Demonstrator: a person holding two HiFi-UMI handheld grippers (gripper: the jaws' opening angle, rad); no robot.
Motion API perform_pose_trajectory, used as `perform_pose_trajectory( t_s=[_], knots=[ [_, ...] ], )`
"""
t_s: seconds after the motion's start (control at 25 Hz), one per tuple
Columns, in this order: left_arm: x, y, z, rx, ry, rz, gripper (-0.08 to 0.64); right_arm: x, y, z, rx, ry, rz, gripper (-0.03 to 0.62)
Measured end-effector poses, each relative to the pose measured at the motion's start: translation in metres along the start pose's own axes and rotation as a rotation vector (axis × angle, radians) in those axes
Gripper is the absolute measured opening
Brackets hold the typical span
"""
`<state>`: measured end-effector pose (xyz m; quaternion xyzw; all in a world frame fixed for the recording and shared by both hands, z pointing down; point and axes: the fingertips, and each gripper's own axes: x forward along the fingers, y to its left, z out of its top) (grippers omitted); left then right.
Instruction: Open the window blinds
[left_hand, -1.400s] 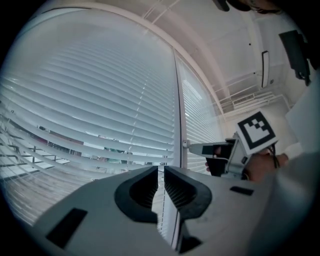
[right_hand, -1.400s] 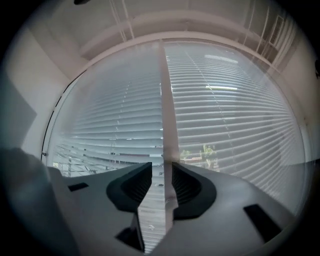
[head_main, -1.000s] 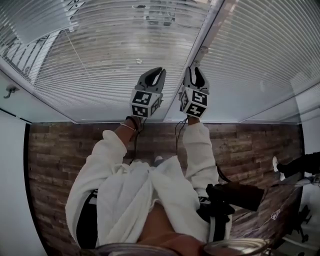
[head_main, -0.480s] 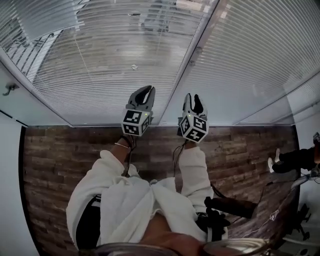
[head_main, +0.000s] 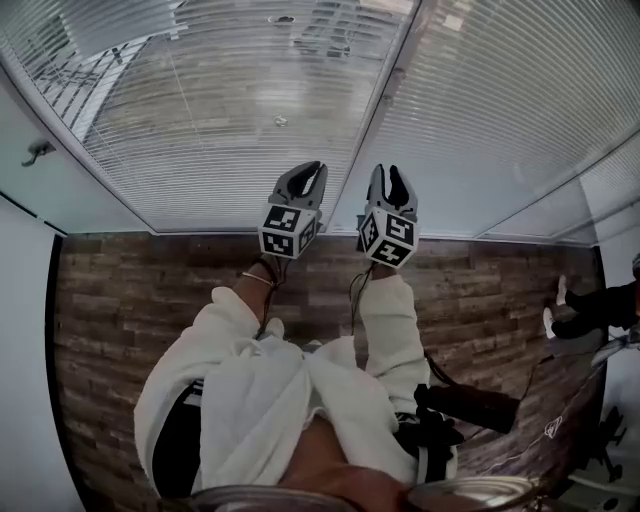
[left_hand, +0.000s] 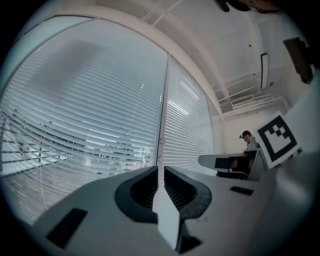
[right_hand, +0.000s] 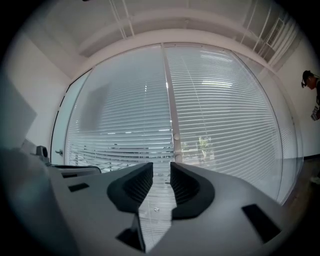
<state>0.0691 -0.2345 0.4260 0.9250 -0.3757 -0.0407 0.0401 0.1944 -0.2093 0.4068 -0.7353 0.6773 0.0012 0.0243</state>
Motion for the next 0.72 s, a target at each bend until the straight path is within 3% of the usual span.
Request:
perform_pose_trajectory(
  t_s=[0.2, 0.72],
  knots=[
    [0.001, -0.006, 0.016, 0.02, -0.006, -0.031, 0.025, 0.001, 0.01, 0.006, -0.014, 0.007, -0.007, 0.115],
    [0.002, -0.012, 0.007, 0.039, 0.002, -0.049, 0.025, 0.004, 0.014, -0.005, -0.045, 0.015, -0.011, 0.112]
  ],
)
